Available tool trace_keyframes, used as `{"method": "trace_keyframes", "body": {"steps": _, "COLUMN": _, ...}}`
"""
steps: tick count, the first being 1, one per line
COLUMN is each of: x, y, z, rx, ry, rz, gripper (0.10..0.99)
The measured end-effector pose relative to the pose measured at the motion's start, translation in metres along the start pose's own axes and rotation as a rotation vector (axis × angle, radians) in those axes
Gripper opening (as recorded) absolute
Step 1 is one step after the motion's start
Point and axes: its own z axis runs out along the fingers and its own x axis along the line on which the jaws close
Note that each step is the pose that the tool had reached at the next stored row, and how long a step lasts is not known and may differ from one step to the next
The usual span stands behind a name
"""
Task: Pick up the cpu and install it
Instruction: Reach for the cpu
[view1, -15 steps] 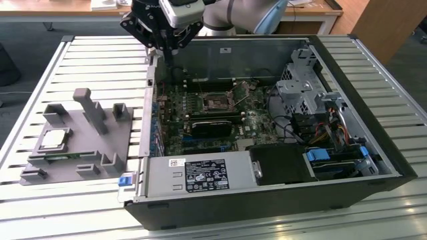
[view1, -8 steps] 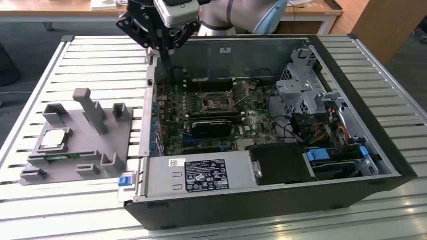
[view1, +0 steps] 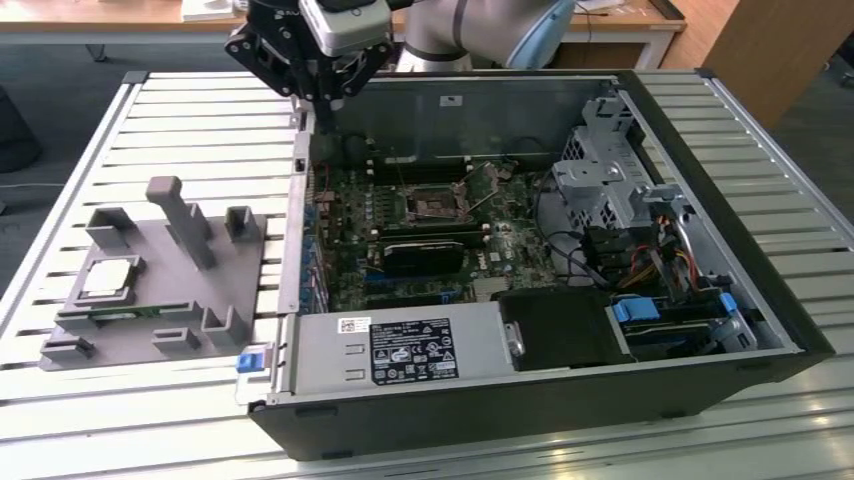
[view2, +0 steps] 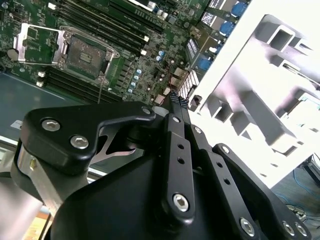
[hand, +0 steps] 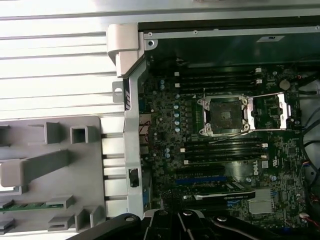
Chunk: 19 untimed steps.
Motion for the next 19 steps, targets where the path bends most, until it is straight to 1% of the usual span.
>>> {"method": "trace_keyframes", "body": {"steps": 19, "x": 0.0103, "y": -0.0008, "z": 0.0, "rx": 0.0, "ry": 0.0, "rz": 0.0, "gripper": 0.106}}
